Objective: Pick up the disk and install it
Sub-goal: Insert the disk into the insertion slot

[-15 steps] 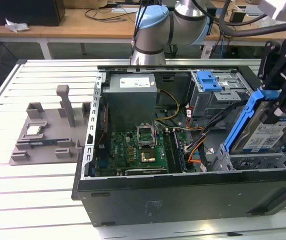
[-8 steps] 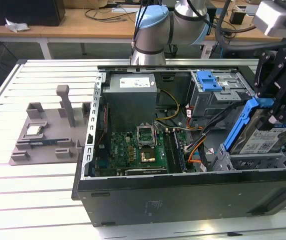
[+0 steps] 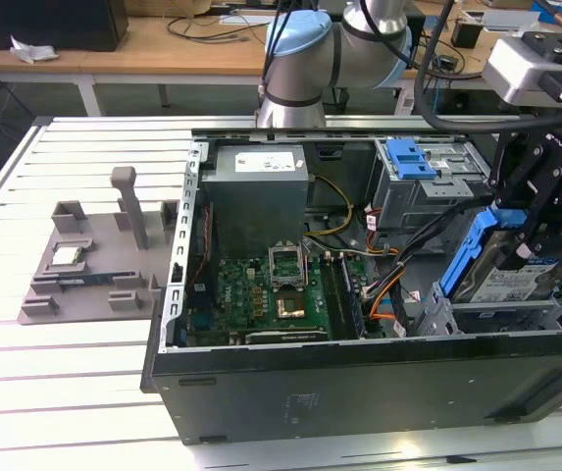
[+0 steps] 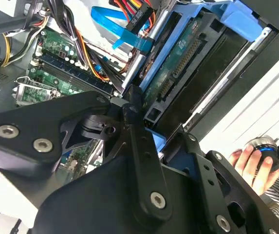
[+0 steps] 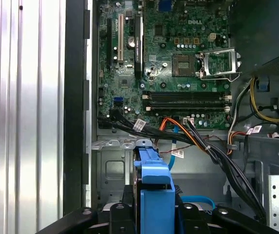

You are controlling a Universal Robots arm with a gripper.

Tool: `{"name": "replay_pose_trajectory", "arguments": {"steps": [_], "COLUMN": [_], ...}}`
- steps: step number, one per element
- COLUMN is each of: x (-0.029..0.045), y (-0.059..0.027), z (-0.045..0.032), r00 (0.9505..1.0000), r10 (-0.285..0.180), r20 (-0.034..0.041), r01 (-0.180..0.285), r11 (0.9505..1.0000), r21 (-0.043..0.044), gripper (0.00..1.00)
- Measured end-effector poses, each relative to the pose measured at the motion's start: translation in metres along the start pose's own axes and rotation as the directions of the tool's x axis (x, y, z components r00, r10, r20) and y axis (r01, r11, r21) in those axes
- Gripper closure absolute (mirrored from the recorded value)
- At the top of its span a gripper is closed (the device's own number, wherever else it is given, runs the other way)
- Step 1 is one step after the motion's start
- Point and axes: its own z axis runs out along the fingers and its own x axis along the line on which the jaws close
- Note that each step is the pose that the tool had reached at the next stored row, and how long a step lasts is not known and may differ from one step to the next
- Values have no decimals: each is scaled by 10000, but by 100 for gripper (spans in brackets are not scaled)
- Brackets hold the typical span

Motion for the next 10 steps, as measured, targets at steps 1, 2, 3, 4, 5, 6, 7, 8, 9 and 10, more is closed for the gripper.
{"name": "replay_pose_trajectory", "arguments": {"steps": [1, 2, 3, 4, 5, 6, 7, 8, 9, 10], "x": [0, -1, 0, 0, 0, 0, 0, 0, 0, 0], "y": [0, -1, 0, 0, 0, 0, 0, 0, 0, 0], "z": [1, 2, 1, 1, 1, 2, 2, 2, 2, 2], "r00": [10000, 10000, 10000, 10000, 10000, 10000, 10000, 10000, 10000, 10000], "r10": [0, -2, -1, -1, 0, -1, 0, 0, -1, -1], "r20": [1, 5, 2, 1, 1, 1, 1, 0, 0, 0], "r01": [0, 2, 1, 1, 0, 1, 0, 0, 1, 1], "r11": [10000, 10000, 10000, 10000, 10000, 10000, 10000, 10000, 10000, 10000], "r21": [0, 2, 0, 0, 0, 0, 0, 0, 0, 0], "gripper": [63, 63, 62, 56, 56, 56, 56, 57, 64, 64]}}
